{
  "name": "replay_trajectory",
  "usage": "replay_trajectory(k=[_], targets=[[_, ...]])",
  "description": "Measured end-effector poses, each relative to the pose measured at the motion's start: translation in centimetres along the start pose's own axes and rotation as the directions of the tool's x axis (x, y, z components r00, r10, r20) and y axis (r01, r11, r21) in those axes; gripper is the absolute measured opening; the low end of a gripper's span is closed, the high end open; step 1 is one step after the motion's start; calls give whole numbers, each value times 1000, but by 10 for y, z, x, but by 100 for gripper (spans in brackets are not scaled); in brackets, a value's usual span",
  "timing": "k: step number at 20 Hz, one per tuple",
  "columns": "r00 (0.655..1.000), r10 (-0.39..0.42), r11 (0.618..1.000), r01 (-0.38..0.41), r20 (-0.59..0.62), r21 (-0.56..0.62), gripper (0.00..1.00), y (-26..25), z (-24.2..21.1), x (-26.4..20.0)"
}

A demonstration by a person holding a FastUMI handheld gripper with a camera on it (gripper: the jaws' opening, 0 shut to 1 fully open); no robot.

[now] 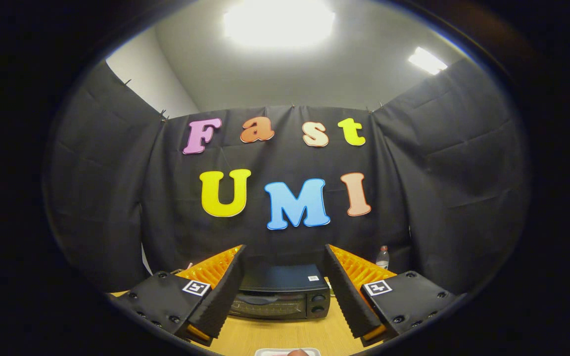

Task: Open the toaster oven, put the food inside, and close the toaster oven door.

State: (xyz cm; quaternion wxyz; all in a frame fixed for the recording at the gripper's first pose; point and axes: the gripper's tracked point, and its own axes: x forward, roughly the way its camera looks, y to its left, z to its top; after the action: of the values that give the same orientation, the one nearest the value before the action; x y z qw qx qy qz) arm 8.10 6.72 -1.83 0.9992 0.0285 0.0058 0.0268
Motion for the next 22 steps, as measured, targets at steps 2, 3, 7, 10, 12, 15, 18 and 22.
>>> replay_trajectory(k=[2, 3, 7, 10, 12, 15, 18, 22], targets=[[1000, 15, 1000, -15, -7, 9, 97, 6, -9, 16], [1000, 21, 1000, -21, -14, 16, 97, 9, -14, 26], [997, 47, 998, -44, -58, 51, 97, 20, -44, 57], [994, 60, 996, -54, -91, 66, 98, 28, -66, 79], [991, 69, 995, -61, -112, 72, 97, 34, -83, 94], [986, 78, 995, -68, -146, 70, 97, 42, -105, 115], [981, 75, 995, -62, -180, 76, 98, 48, -129, 134], [969, 64, 997, -51, -239, 62, 98, 55, -164, 151]])
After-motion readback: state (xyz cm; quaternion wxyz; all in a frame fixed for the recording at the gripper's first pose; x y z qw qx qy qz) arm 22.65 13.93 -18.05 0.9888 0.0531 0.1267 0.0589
